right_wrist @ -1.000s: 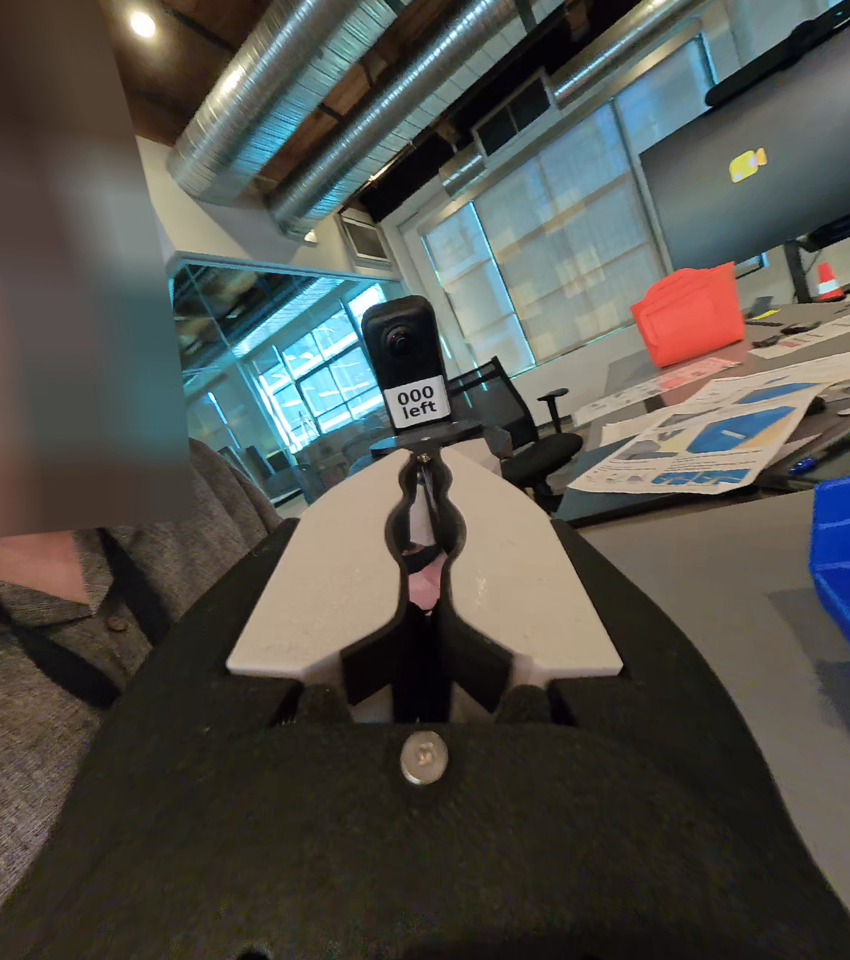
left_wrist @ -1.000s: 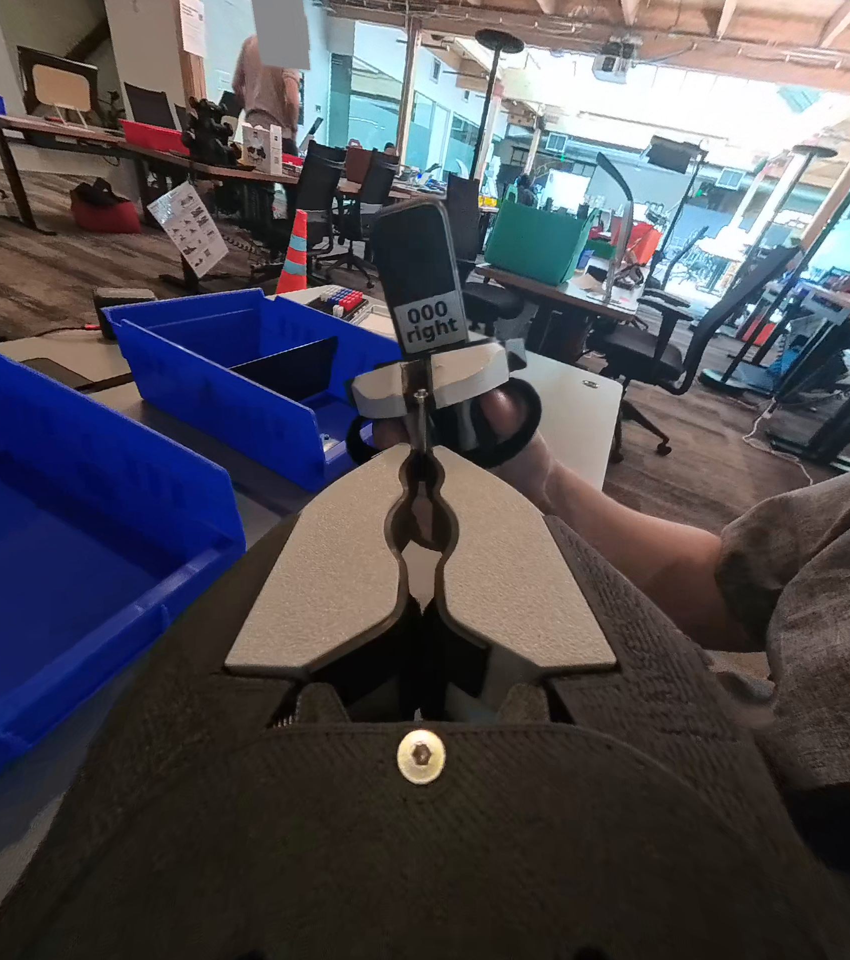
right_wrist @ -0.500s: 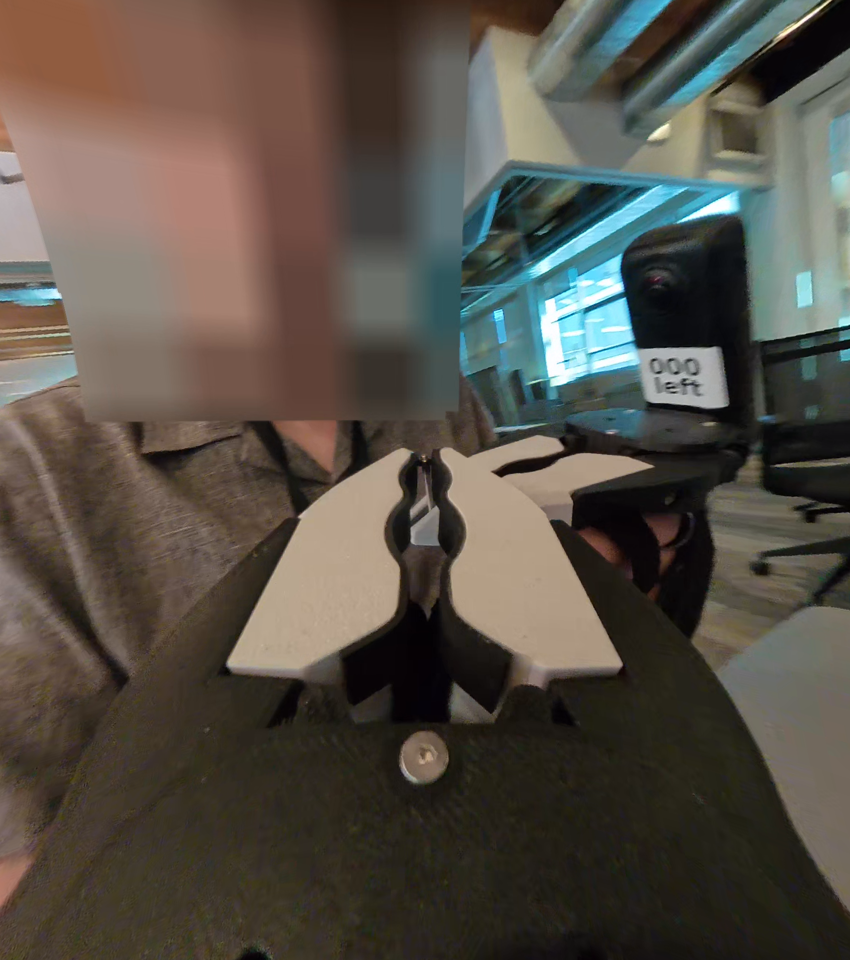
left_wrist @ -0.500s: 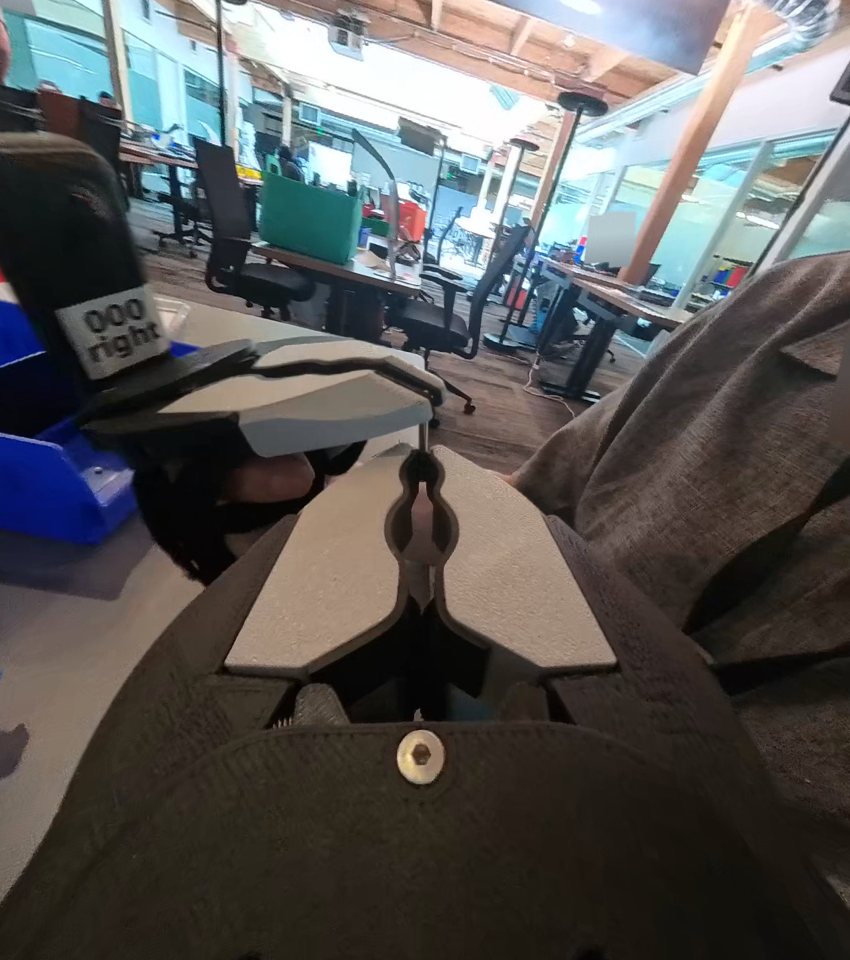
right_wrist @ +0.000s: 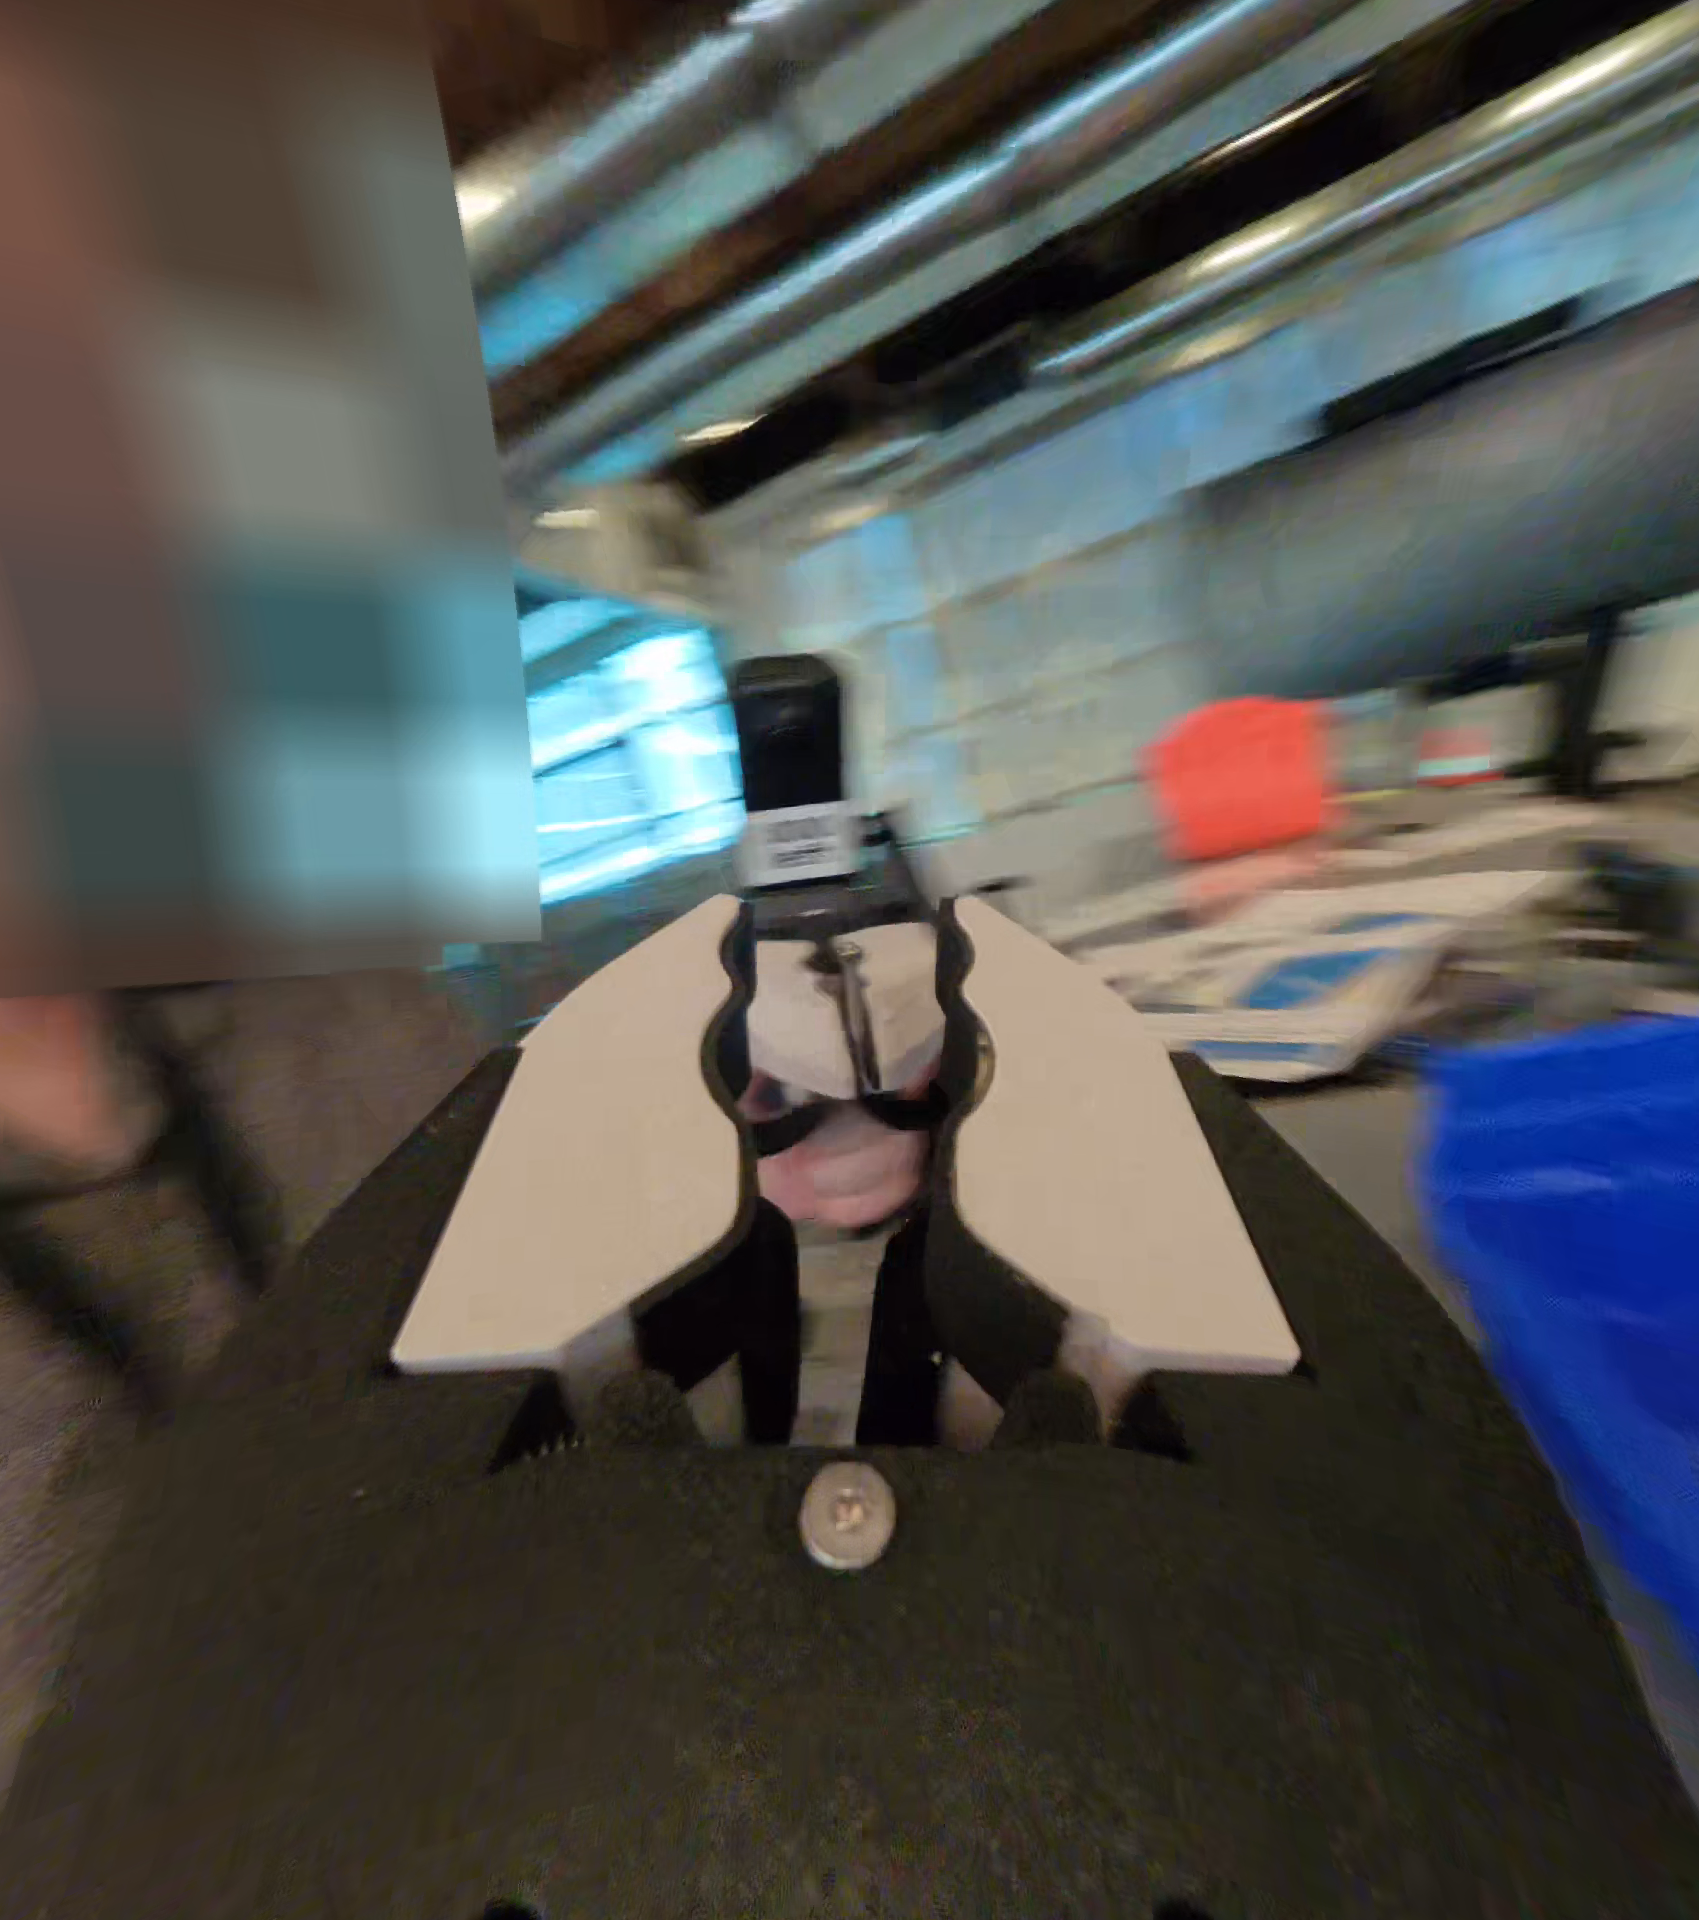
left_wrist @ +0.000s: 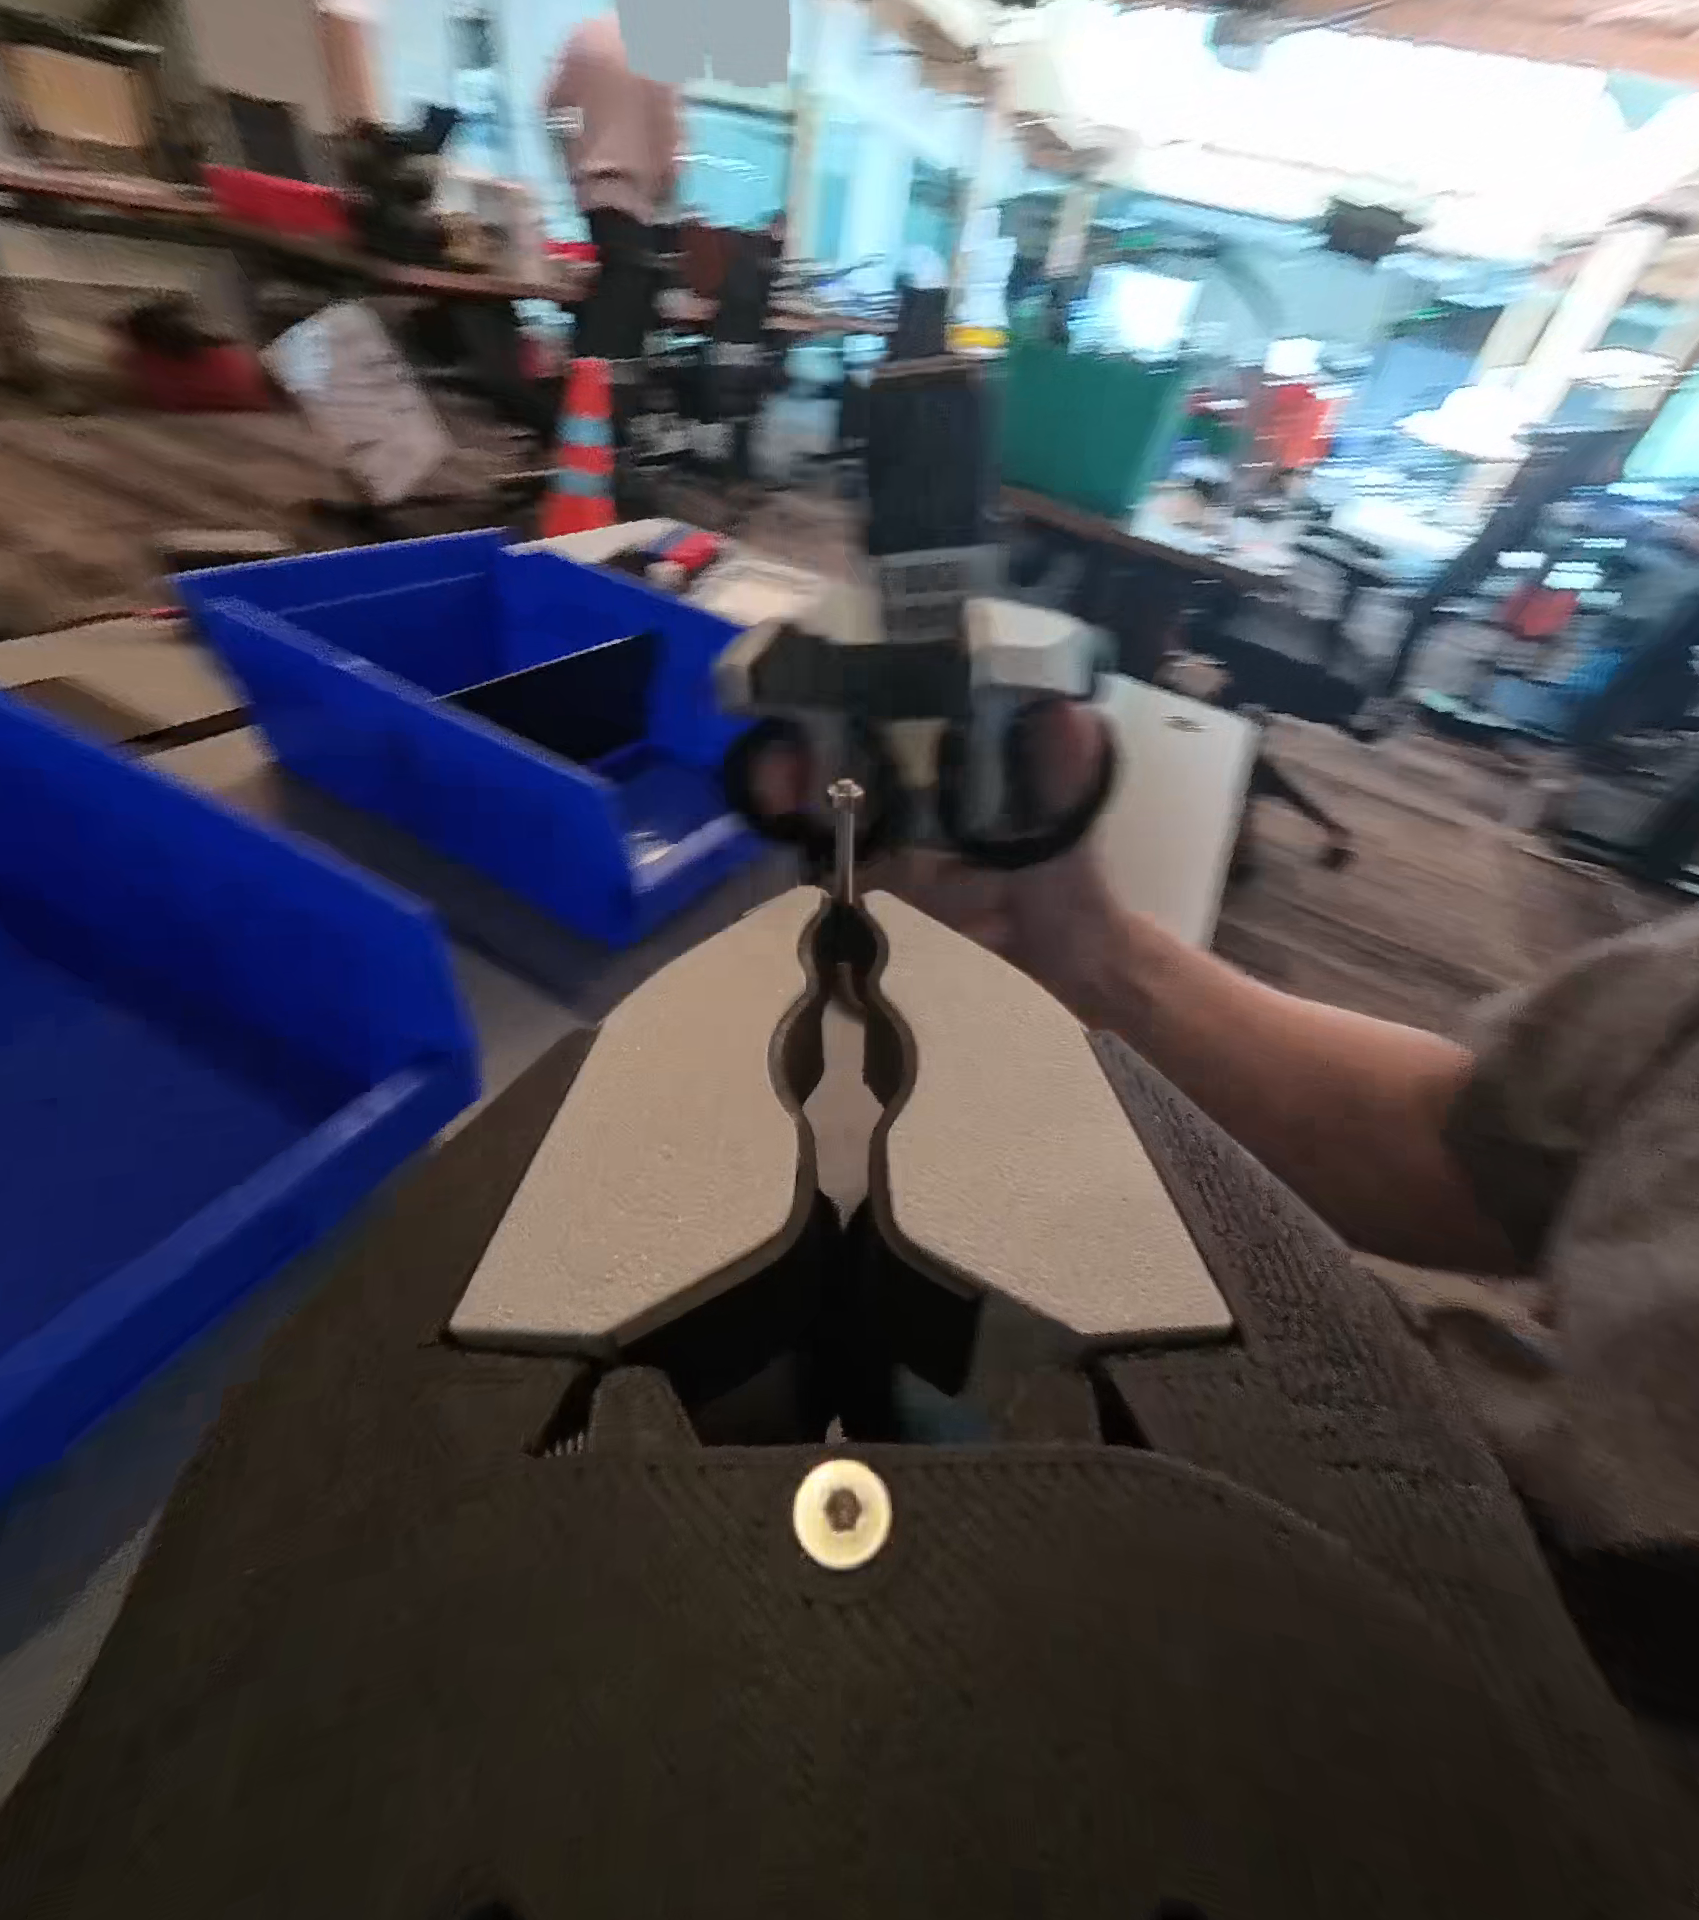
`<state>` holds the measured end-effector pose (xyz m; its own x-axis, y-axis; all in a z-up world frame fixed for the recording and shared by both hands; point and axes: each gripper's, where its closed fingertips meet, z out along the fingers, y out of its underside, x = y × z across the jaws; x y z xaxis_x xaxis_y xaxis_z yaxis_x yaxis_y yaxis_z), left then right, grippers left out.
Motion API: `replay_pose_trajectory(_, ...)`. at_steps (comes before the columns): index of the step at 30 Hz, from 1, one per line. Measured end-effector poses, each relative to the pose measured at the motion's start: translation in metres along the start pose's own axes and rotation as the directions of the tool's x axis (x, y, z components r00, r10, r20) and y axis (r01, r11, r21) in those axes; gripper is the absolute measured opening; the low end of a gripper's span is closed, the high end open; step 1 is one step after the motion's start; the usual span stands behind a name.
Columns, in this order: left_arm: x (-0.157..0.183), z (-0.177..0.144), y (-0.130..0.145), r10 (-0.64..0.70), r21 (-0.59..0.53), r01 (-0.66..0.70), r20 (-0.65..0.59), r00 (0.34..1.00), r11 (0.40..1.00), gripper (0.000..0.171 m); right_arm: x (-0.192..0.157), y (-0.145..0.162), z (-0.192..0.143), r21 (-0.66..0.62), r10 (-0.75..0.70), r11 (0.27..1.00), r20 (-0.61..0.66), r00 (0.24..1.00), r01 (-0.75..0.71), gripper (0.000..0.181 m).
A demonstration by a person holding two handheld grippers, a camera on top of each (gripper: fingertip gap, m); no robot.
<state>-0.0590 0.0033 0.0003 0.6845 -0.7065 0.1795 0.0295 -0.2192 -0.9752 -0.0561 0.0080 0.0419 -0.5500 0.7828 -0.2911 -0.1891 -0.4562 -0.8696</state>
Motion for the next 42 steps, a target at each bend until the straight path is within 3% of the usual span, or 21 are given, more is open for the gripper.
replay_pose_trajectory(2, -0.015, -0.002, 0.002, 0.013, 0.001, -0.014, 0.124, 0.992, 1.0, 0.002, 0.011, -0.005, -0.009, 0.018, -0.126, 0.99, -0.277, 0.953, 0.137, 0.031)
replay_pose_trajectory(4, -0.024, -0.002, 0.003, 0.037, 0.001, -0.038, 0.215, 0.976, 0.999, 0.002, 0.026, 0.002, -0.015, -0.085, -0.219, 0.975, -0.526, 0.822, 0.205, 0.028)
replay_pose_trajectory(6, -0.027, -0.001, 0.003, 0.062, 0.002, -0.065, 0.269, 0.961, 0.998, 0.002, 0.034, 0.008, -0.018, -0.179, -0.3, 0.953, -0.67, 0.679, 0.245, 0.026)
replay_pose_trajectory(9, -0.025, 0.003, 0.006, 0.09, -0.008, -0.092, 0.305, 0.948, 0.996, 0.002, 0.027, 0.013, -0.002, -0.256, -0.408, 0.911, -0.681, 0.608, 0.324, 0.028)
replay_pose_trajectory(14, -0.022, 0.004, 0.005, 0.104, -0.007, -0.108, 0.304, 0.947, 0.994, 0.002, 0.025, 0.022, 0.015, -0.311, -0.472, 0.88, -0.665, 0.579, 0.36, 0.019)
replay_pose_trajectory(27, -0.017, 0.001, 0.001, 0.105, 0.009, -0.111, 0.282, 0.954, 0.994, 0.002, 0.023, 0.021, 0.02, -0.294, -0.465, 0.883, -0.654, 0.597, 0.366, 0.005)
replay_pose_trajectory(31, -0.006, 0.002, -0.002, 0.074, 0.042, -0.083, 0.173, 0.982, 0.996, 0.002, 0.012, 0.022, 0.026, -0.275, -0.467, 0.884, -0.519, 0.716, 0.377, 0.005)
replay_pose_trajectory(34, 0.011, 0.003, -0.005, 0.021, 0.052, -0.021, 0.0, 1.0, 0.998, 0.002, -0.003, 0.023, 0.029, -0.207, -0.363, 0.927, -0.276, 0.89, 0.314, 0.004)
replay_pose_trajectory(36, 0.019, 0.004, -0.004, 0.008, 0.039, -0.006, -0.056, 0.998, 0.999, 0.002, -0.011, 0.023, 0.027, -0.182, -0.252, 0.955, -0.086, 0.964, 0.234, 0.004)
replay_pose_trajectory(39, 0.028, 0.008, 0.0, 0.03, 0.007, -0.03, -0.076, 0.997, 1.0, 0.002, -0.023, 0.025, 0.019, -0.207, -0.099, 0.968, 0.192, 0.976, 0.139, 0.004)
replay_pose_trajectory(42, 0.033, 0.01, -0.002, 0.029, 0.004, -0.029, -0.085, 0.996, 1.0, 0.002, -0.03, 0.024, 0.015, -0.235, 0.013, 0.969, 0.372, 0.928, 0.081, 0.004)
